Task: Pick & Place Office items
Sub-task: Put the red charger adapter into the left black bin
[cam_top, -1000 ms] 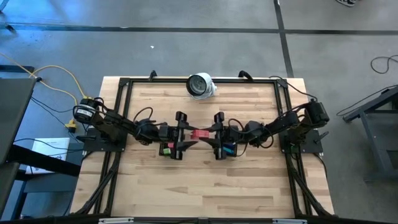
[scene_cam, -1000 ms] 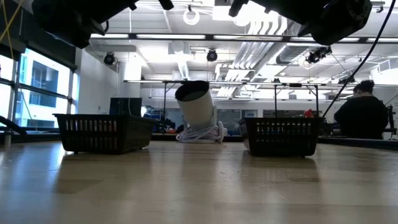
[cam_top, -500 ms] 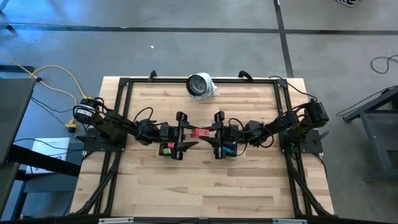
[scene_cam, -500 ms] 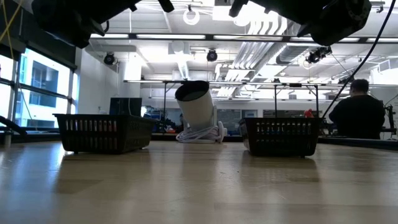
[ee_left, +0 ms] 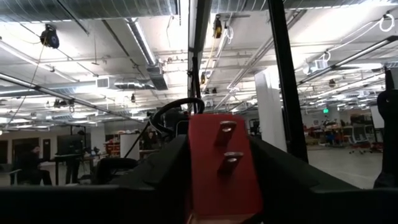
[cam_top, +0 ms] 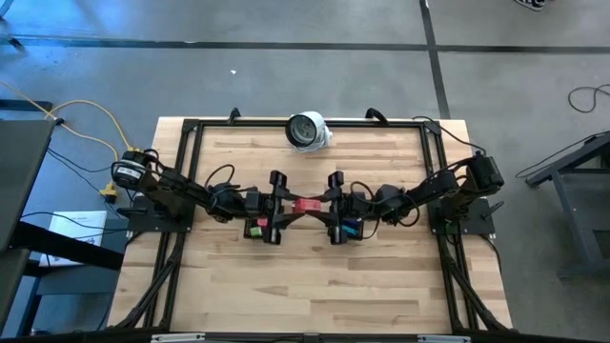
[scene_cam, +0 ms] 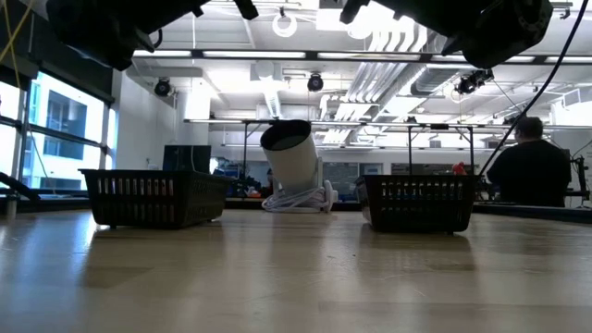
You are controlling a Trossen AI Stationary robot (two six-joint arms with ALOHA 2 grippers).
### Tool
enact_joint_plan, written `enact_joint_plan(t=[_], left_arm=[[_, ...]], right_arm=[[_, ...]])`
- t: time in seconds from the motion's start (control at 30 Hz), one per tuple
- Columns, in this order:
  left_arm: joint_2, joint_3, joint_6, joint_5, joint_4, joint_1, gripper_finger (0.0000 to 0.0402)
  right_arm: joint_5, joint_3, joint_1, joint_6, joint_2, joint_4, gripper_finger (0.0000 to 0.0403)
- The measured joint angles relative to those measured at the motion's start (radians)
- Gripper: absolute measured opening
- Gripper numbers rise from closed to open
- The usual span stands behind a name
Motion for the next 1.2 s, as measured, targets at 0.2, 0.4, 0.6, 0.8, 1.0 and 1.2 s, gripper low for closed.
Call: enact_joint_plan(t=[0.2,0.4,0.6,0.8,1.0,1.2], left_arm=[[0.0,0.0,0.001,-0.01,-0.001,0.0,0.0117],[-0.001,0.0,0.007,-0.028,-0.01,0.0,0.0117],[0.0,-0.001,0.026,-0.045,-0.014,0.0,0.0117],[0.001,-0.002,0.07,-0.068,-0.016,-0.004,0.0117],[0.003,-0.007,0.178,-0.182,-0.112,-0.048,0.0117],[-0.093,-0.005,0.281,-0.31,-0.266,-0.115,0.0117]], right_arm=[[0.004,0.0,0.0,-0.004,0.0,0.007,0.0105],[0.001,0.0,0.0,-0.007,0.0,0.008,0.0105],[-0.004,0.0,0.0,0.002,0.0,0.001,0.0147],[0.037,0.0,0.001,0.068,0.0,-0.016,0.0268],[0.124,0.006,0.002,0.043,-0.003,-0.022,0.0331],[0.22,0.005,0.01,-0.039,-0.051,-0.076,0.0344]])
